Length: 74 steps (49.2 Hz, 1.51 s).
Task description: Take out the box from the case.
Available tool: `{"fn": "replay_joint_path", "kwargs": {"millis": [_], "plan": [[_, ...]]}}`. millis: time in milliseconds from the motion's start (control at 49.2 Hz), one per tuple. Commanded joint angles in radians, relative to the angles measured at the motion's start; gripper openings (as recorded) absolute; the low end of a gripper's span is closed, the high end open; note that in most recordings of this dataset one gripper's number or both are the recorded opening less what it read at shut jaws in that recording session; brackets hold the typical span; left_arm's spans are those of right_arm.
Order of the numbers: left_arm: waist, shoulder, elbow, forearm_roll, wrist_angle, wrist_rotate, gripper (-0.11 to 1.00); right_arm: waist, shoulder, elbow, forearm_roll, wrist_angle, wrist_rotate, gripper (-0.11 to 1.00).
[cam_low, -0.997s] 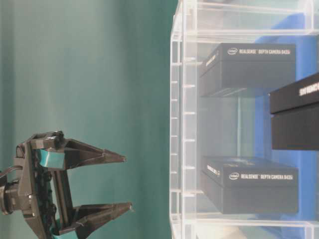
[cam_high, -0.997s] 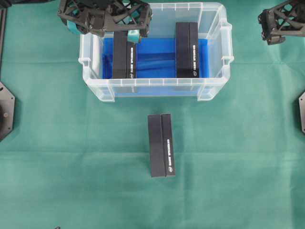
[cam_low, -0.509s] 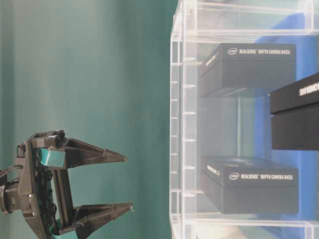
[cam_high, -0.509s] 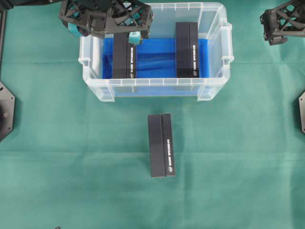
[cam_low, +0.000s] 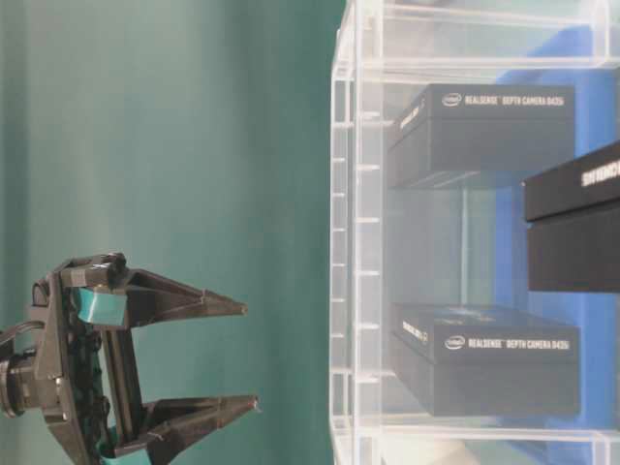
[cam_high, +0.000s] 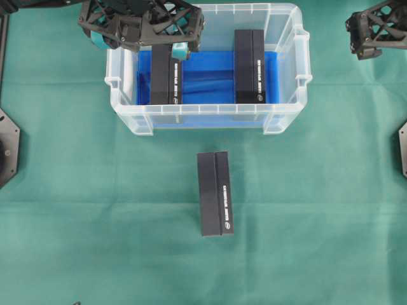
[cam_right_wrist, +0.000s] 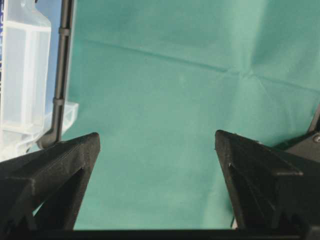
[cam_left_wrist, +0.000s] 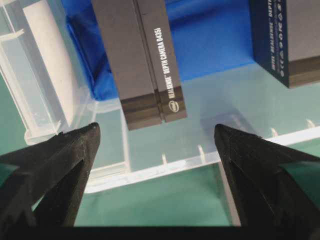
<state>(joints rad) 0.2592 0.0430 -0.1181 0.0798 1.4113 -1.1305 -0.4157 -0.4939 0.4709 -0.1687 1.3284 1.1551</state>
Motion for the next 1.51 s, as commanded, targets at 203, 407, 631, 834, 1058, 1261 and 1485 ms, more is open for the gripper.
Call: {"fn": "replay_joint_path", "kwargs": {"millis": [203,407,631,834,1058,1261,1485], "plan": [[-0.002,-0.014,-0.025,0.003,-0.005,0.003,0.96,-0.002,-0.011,-0.009,-0.002,-0.006,0.000,0.94],[-0.002,-0.014,-0.023,0.005,-0.006,0.003,0.96,-0.002,-0.011,-0.009,0.000,-0.006,0.000,0.94],[-0.002,-0.012,-0.021,0.005,-0.006,0.002,0.96,0.000,-0.011,-0.009,0.002,-0.006,0.002,0.94],[-0.002,-0.012,-0.018,0.005,-0.006,0.000,0.96,0.000,-0.011,-0.009,0.002,-0.006,0.000,0.94],[-0.002,-0.012,0.008,0.005,-0.017,-0.003,0.96,-0.002,-0.012,-0.008,0.002,-0.006,0.000,0.94],[-0.002,-0.012,0.054,0.005,-0.063,-0.008,0.96,0.000,-0.011,-0.003,0.002,-0.006,0.000,0.94],[0.002,-0.006,0.103,0.005,-0.106,-0.023,0.96,0.000,-0.018,0.005,0.002,-0.006,0.000,0.94]]}}
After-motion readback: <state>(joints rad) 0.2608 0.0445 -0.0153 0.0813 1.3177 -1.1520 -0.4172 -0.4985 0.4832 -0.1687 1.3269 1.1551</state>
